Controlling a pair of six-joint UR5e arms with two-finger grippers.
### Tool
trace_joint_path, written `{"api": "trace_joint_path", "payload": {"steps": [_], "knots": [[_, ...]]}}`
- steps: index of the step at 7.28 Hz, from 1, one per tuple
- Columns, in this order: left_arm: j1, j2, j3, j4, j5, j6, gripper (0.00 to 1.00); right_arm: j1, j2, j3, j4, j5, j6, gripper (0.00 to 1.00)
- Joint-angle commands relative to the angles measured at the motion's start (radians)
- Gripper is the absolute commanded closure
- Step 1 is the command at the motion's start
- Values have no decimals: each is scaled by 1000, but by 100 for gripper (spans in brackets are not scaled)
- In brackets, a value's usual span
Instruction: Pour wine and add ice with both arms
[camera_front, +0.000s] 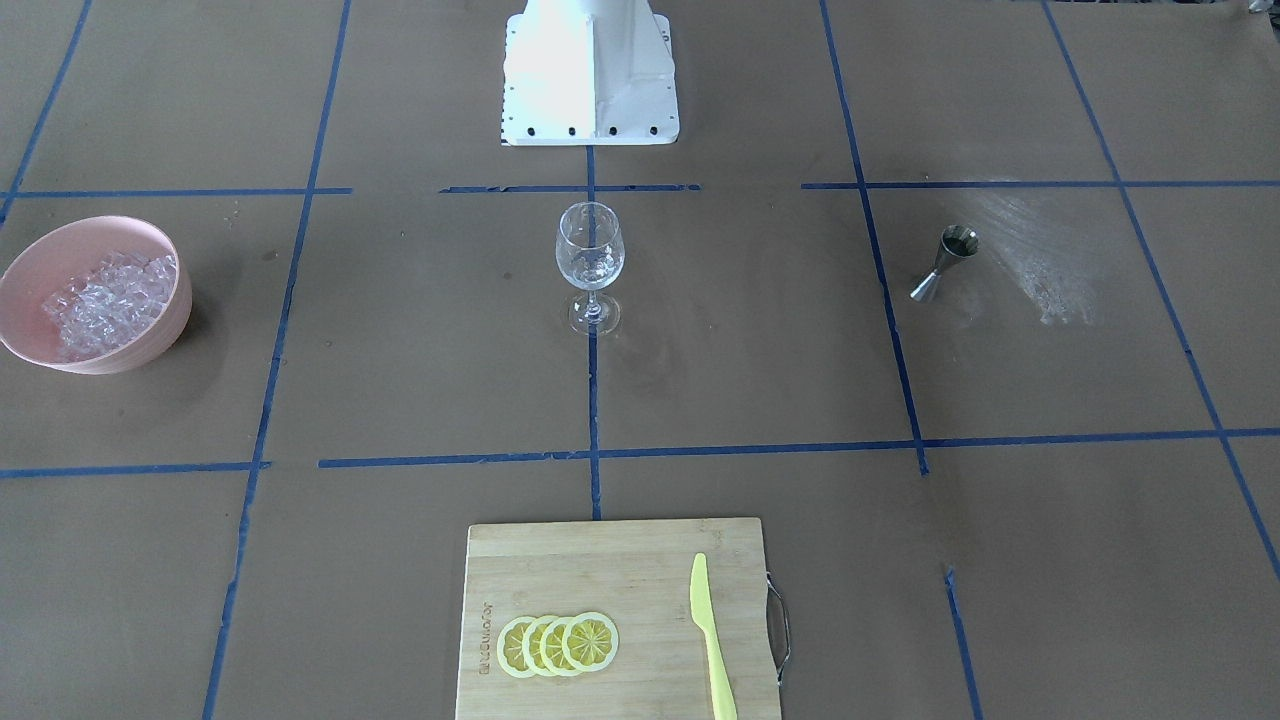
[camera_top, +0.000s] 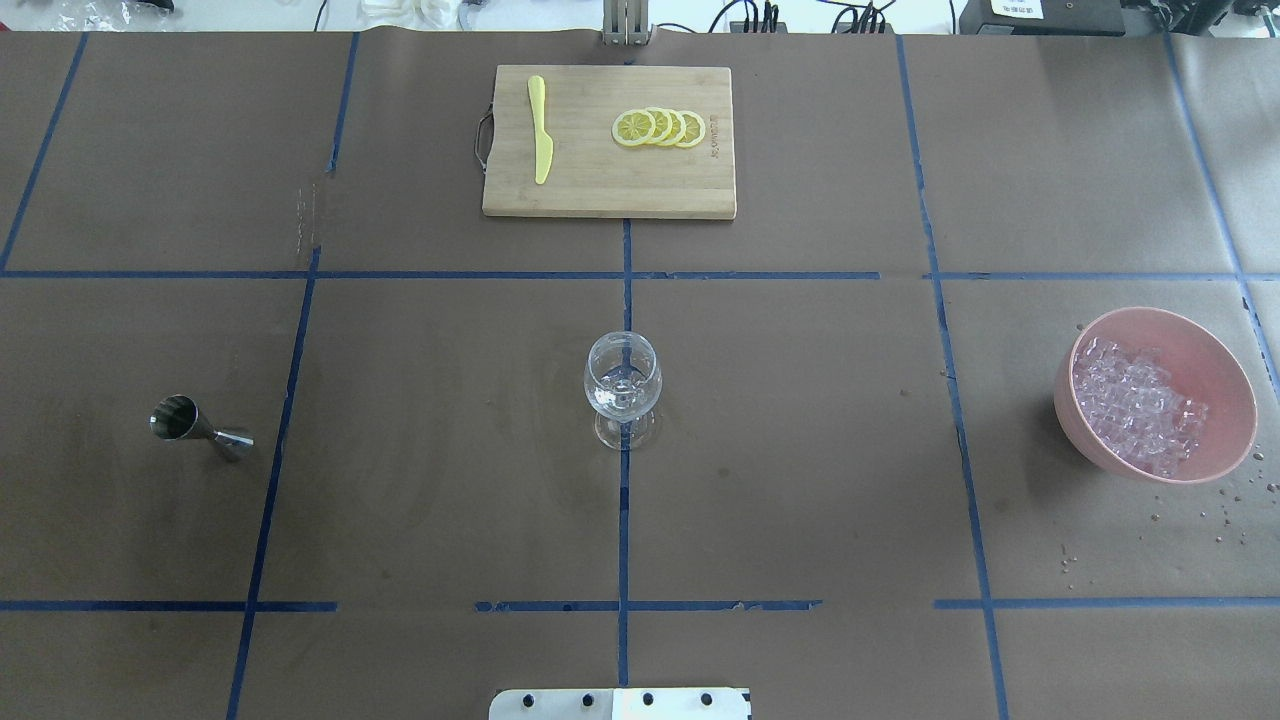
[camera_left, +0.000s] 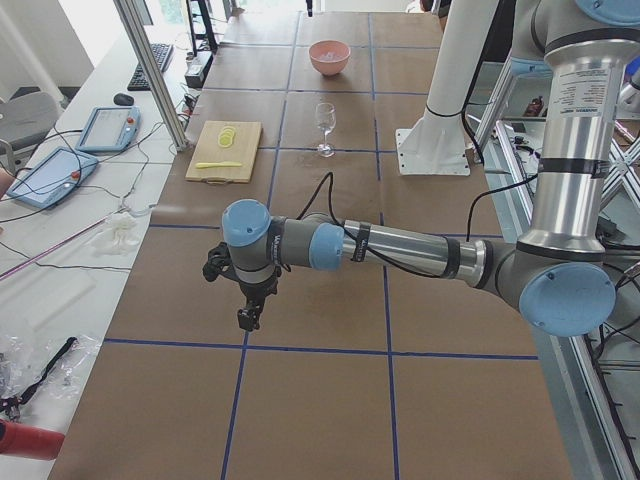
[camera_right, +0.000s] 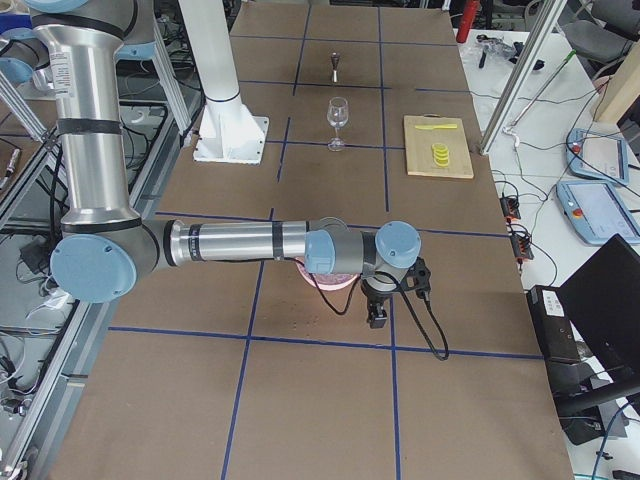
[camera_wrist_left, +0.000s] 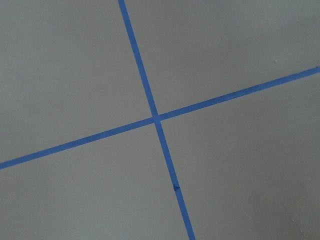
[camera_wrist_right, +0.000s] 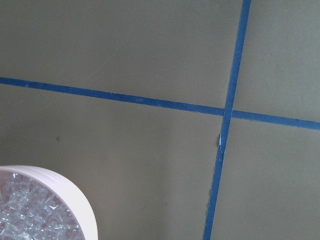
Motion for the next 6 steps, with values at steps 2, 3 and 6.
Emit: {"api": "trace_joint_path", "payload": {"steps": [2, 3, 6], "knots": [[10, 17, -6, -84, -7, 5, 0, 0, 0, -2, 0, 1, 0, 0], [10, 15, -9, -89, -37, 5, 0, 0, 0, 0, 0, 3, -4, 0], [33, 15, -17, -186, -170, 2, 0, 1, -1, 6, 0, 6, -9, 0]]}}
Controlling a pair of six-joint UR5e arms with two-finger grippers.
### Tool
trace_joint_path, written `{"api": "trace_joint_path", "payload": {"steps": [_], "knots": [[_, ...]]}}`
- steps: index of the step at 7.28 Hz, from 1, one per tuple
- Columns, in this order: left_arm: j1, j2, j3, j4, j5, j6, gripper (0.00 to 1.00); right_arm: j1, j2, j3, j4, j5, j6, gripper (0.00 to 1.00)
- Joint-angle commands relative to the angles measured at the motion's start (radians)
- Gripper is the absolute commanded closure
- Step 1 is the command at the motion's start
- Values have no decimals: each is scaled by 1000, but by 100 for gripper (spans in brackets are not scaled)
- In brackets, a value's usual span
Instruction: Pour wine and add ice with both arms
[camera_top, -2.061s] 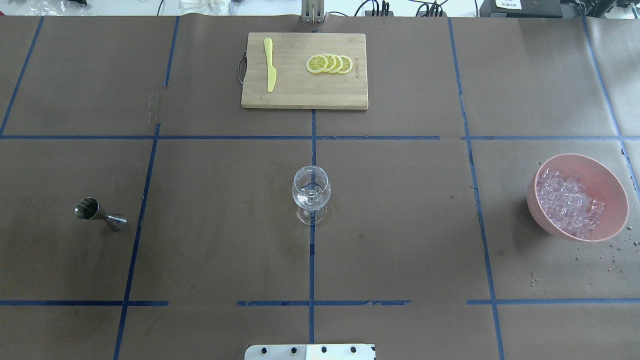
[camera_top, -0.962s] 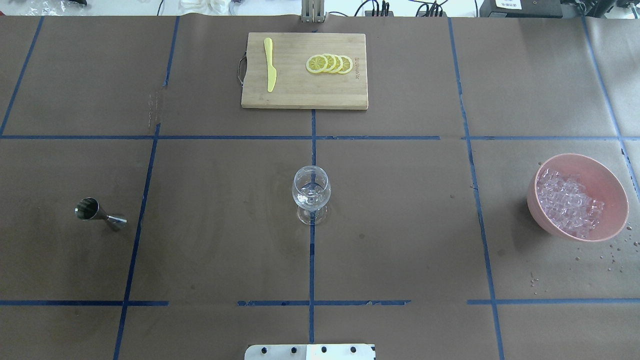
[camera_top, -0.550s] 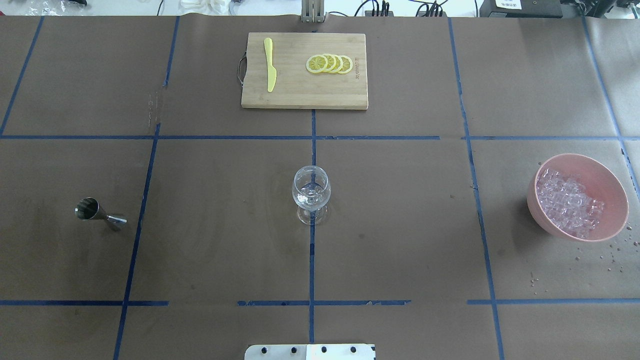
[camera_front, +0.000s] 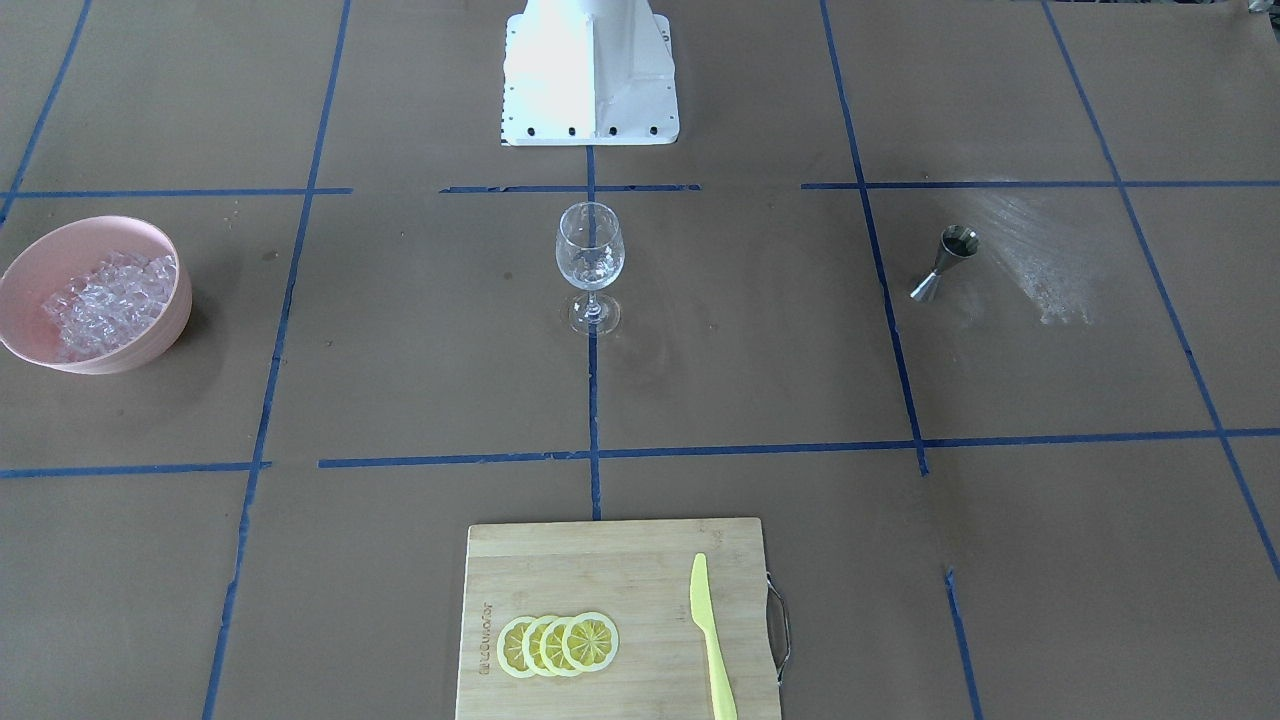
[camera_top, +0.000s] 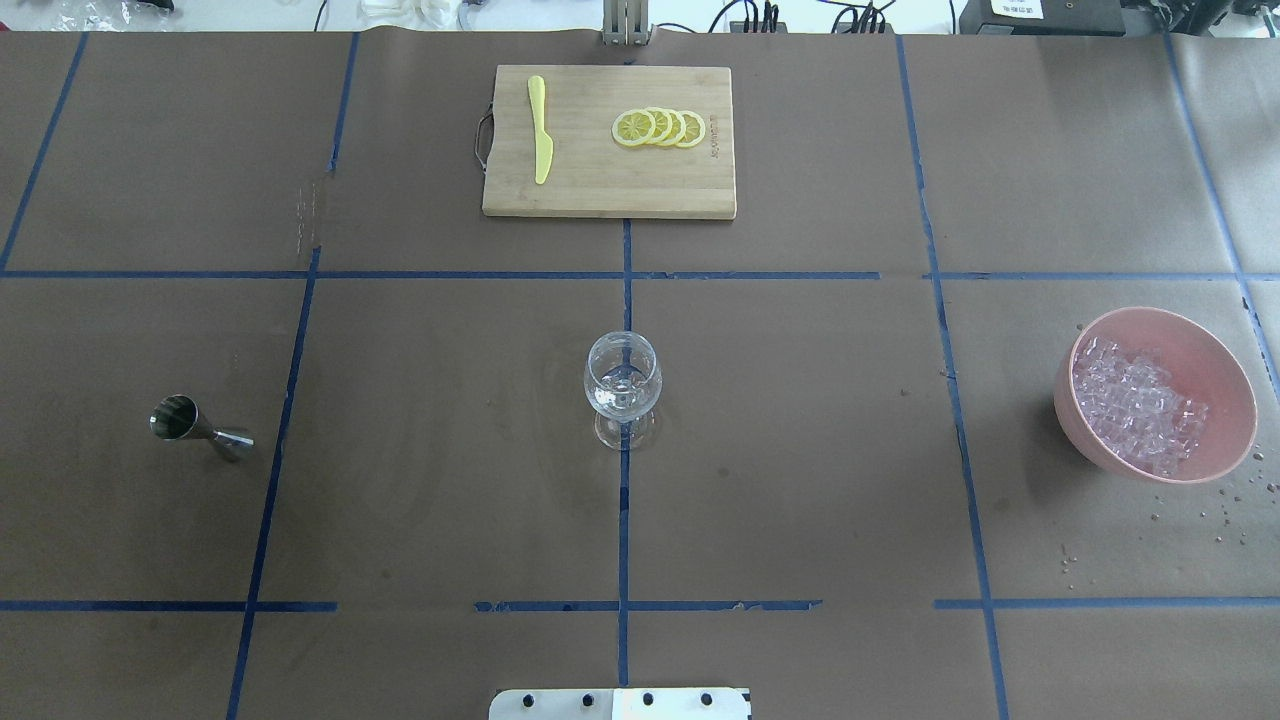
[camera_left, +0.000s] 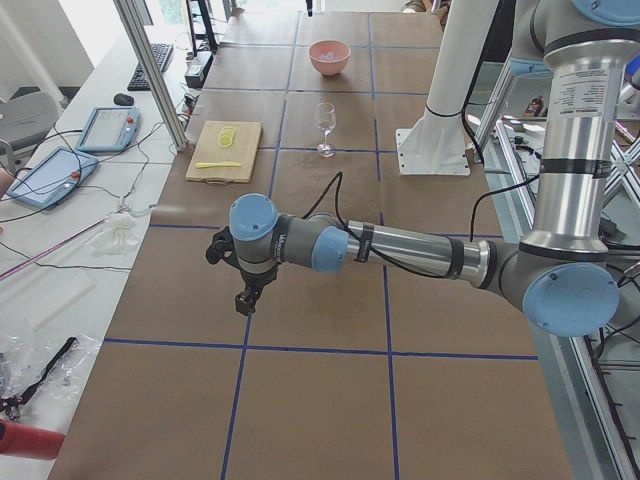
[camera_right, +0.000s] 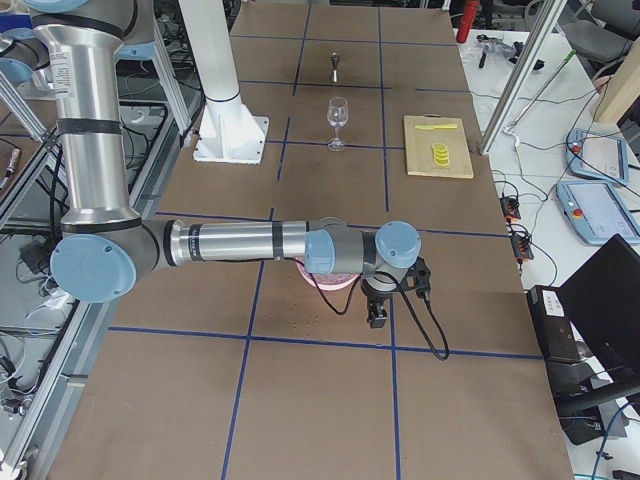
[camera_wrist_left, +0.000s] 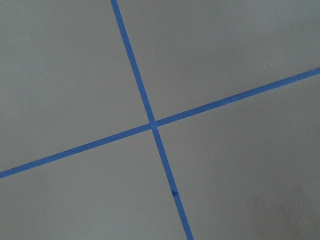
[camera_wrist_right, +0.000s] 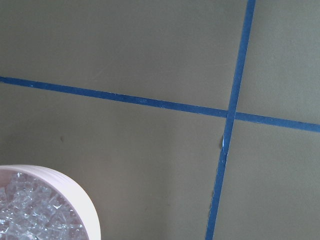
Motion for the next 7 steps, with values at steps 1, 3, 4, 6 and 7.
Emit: {"api": "trace_joint_path", "payload": {"steps": [1, 3, 4, 6, 7], "knots": [[60, 0, 2, -142, -98, -10, 0, 1, 0, 2, 0, 1, -1, 0], [172, 6, 11, -367, -88, -134, 6, 0, 0, 14, 0, 2, 1, 0], [209, 81, 14, -522, -67, -172, 8, 1, -1, 13, 0, 2, -1, 0], [395, 162, 17, -866, 237, -513, 1, 1, -1, 14, 0, 2, 1, 0], [481, 228, 17, -1037, 324, -650, 1, 0, 0, 16, 0, 2, 2, 0]]}}
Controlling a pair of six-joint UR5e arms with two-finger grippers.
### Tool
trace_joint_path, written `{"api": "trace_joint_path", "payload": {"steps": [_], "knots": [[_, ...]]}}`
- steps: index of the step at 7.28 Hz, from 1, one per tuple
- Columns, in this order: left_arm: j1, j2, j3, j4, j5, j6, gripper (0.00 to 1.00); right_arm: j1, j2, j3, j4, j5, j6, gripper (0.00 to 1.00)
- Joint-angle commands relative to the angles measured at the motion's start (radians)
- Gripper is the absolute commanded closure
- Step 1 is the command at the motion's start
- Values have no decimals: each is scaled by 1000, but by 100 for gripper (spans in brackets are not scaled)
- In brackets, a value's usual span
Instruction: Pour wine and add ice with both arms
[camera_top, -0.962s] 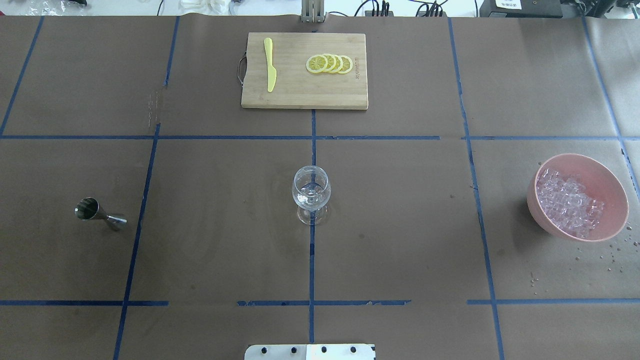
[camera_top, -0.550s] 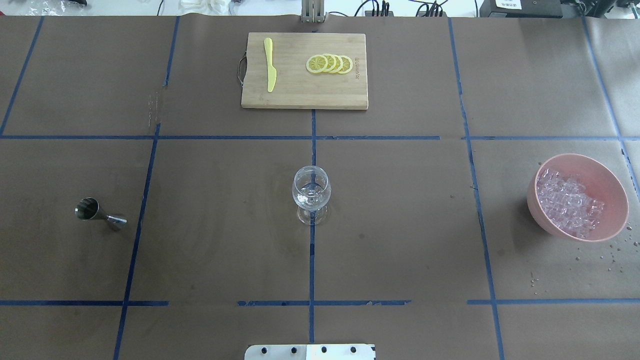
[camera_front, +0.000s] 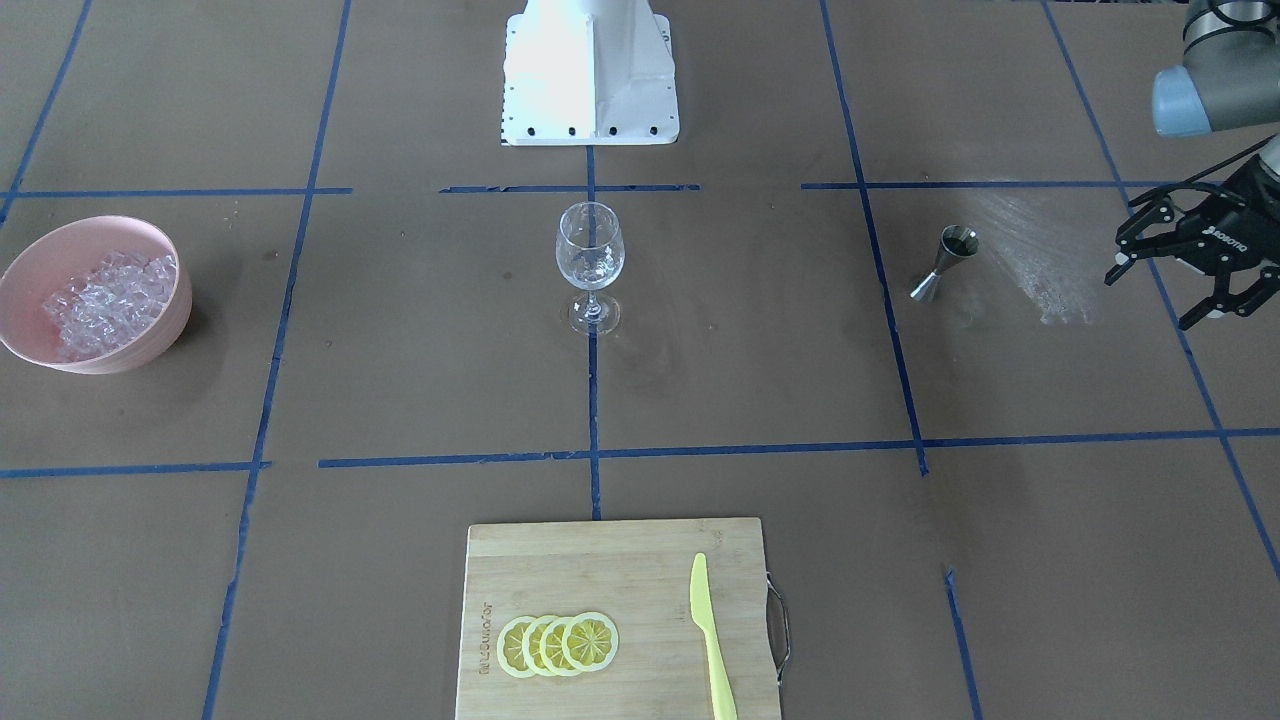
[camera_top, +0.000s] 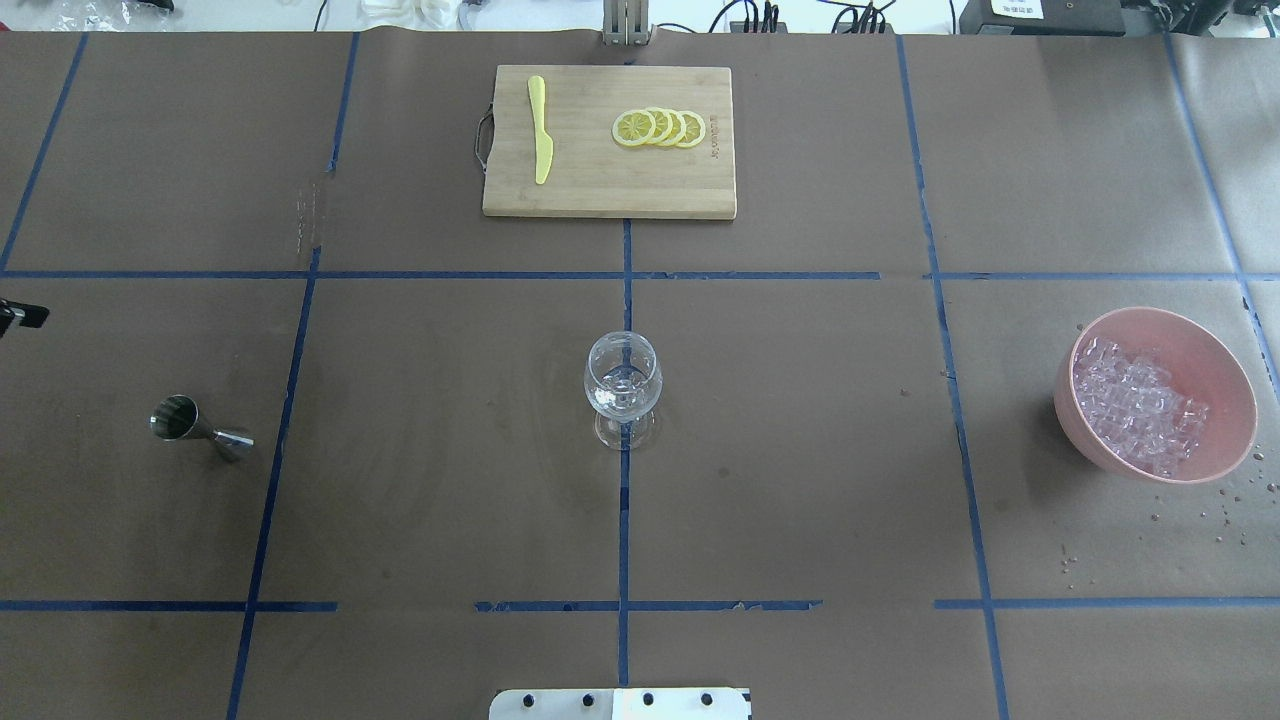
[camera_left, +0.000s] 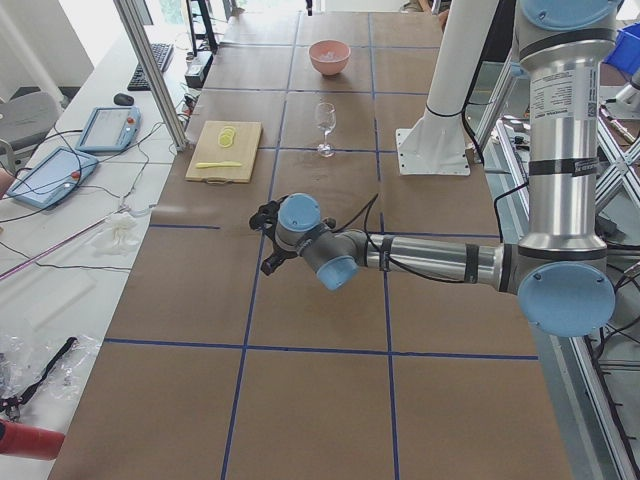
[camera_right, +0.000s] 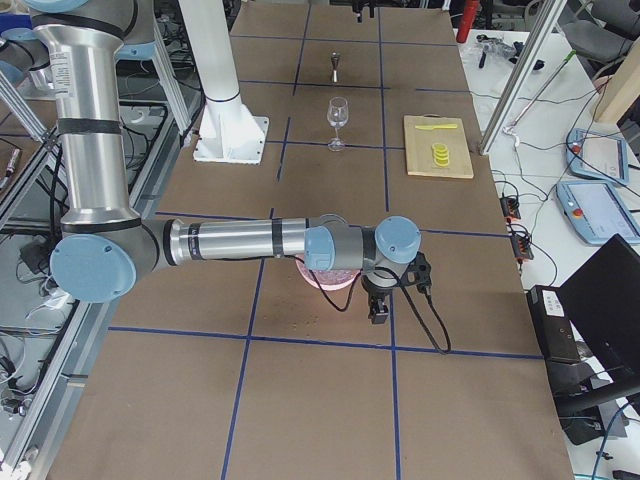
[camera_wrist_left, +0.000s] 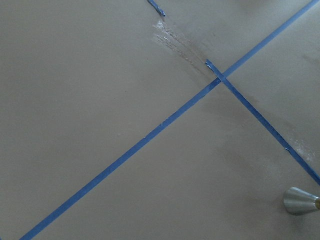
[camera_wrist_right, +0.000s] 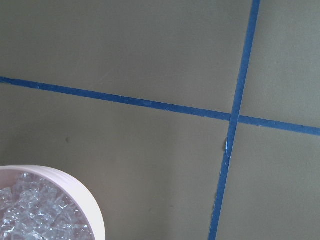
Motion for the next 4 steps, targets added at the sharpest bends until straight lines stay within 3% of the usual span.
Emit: {"api": "trace_joint_path", "payload": {"steps": [1, 2, 3, 4], "knots": [[160, 166, 3, -404, 189, -342, 1, 0, 1, 1, 0, 0, 1, 0], [260, 236, 4, -552, 341, -467, 1, -1, 1, 3, 0, 2, 3, 0], [363, 266, 4, -559, 512, -495, 1, -1, 0, 1, 18, 3, 4, 0], [405, 289, 4, -591, 560, -540, 1, 0, 0, 6, 23, 5, 6, 0]]}}
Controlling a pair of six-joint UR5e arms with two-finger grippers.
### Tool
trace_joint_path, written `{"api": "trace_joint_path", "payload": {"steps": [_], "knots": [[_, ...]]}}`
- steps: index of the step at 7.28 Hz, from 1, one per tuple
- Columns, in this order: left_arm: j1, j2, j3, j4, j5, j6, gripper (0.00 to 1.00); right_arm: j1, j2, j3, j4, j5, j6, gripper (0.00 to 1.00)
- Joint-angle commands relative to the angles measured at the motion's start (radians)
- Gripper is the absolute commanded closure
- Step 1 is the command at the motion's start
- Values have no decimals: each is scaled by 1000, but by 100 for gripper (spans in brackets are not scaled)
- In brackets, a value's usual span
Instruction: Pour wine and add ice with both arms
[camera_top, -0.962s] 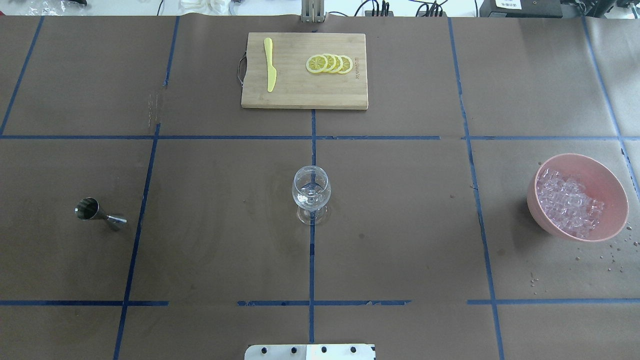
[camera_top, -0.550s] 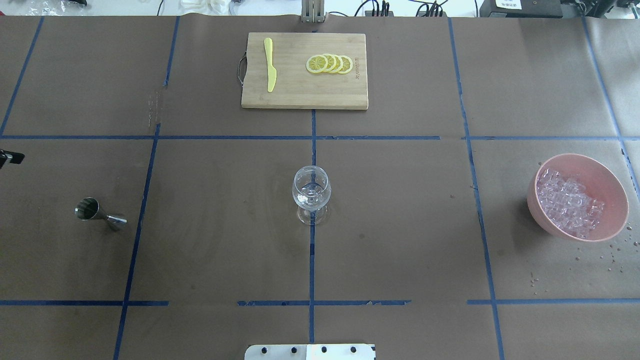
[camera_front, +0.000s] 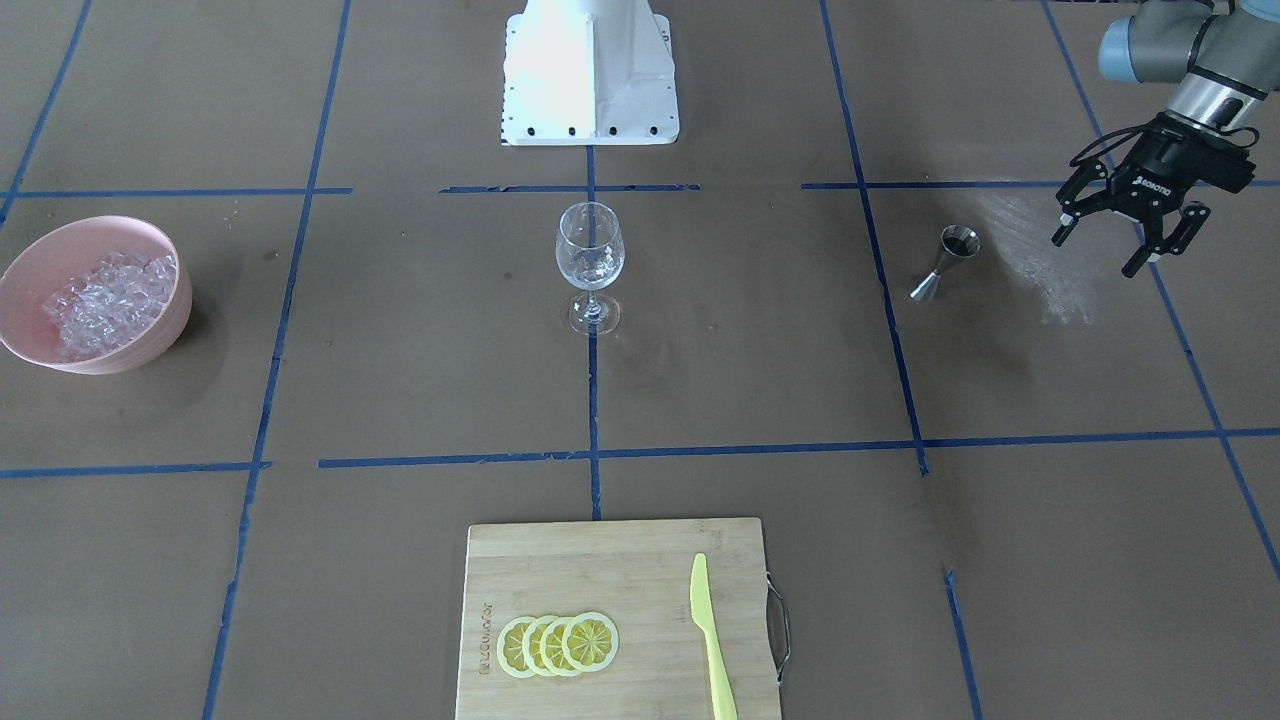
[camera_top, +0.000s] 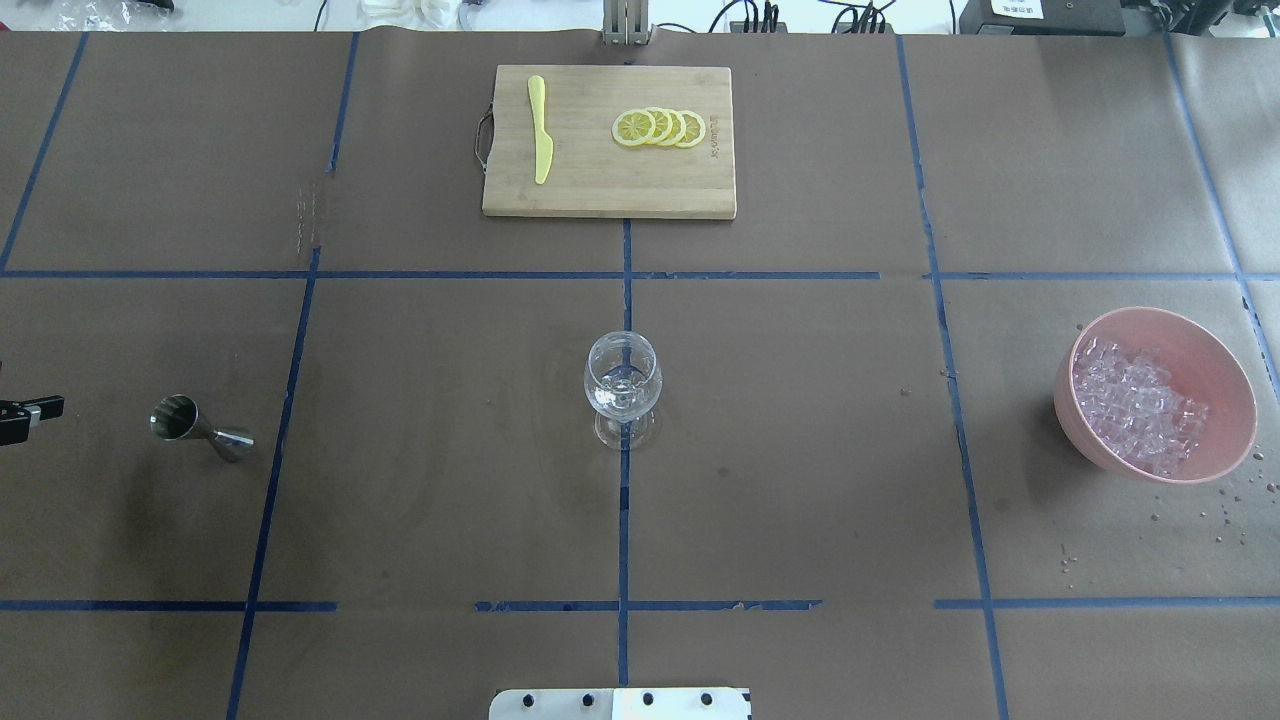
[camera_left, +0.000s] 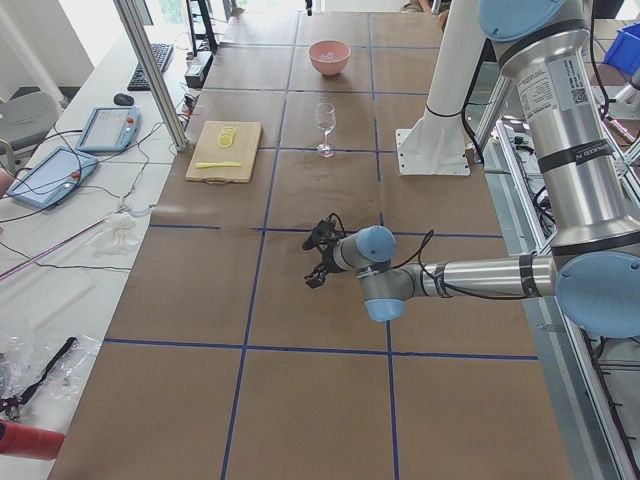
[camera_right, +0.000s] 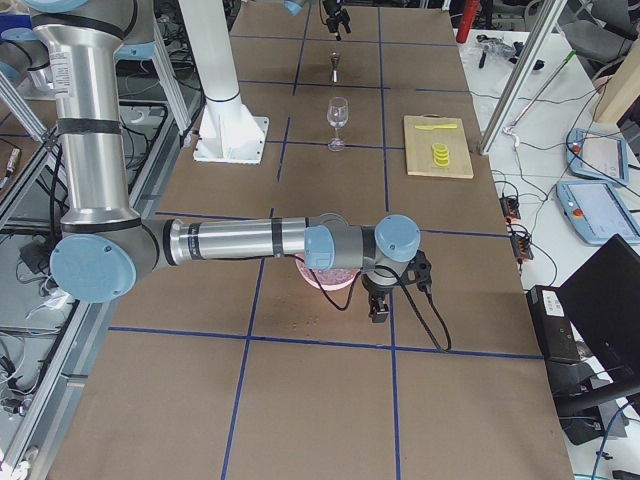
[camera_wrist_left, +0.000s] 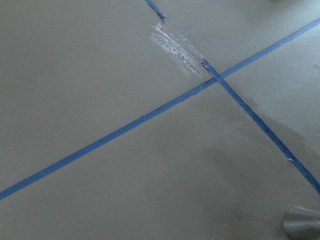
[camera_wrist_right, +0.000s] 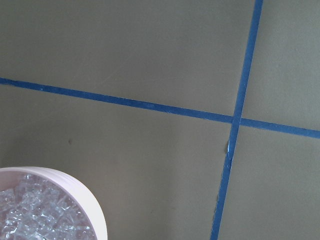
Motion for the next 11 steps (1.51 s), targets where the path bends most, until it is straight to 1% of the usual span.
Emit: {"api": "trace_joint_path", "payload": {"steps": [1, 2, 3, 5, 6, 7, 8, 9, 10, 11], "knots": [[130, 54, 0, -117, 205, -136, 1, -1, -1, 6, 10, 2, 3, 0], [255, 76, 2, -120, 373, -207, 1, -1, -1, 17, 10, 3, 4, 0], [364, 96, 0, -118, 509, -279, 1, -1, -1, 25, 10, 5, 4, 0], [523, 98, 0, -118, 706, -392, 1, 1, -2, 37, 8, 5, 4, 0], [619, 93, -3, -118, 855, -396, 1, -1, -2, 38, 8, 7, 4, 0], [711, 88, -4, -117, 958, -398, 1, 1, -5, 38, 8, 7, 4, 0], [751, 84, -1, -117, 1006, -398, 1, -1, -8, 38, 8, 7, 4, 0], [817, 66, -3, -109, 1087, -396, 1, 1, -8, 41, 8, 8, 4, 0], [840, 17, -4, -36, 1147, -396, 1, 1, -10, 42, 8, 8, 4, 0], [845, -22, -7, 9, 1179, -396, 1, 1, -10, 42, 8, 8, 4, 0]]}}
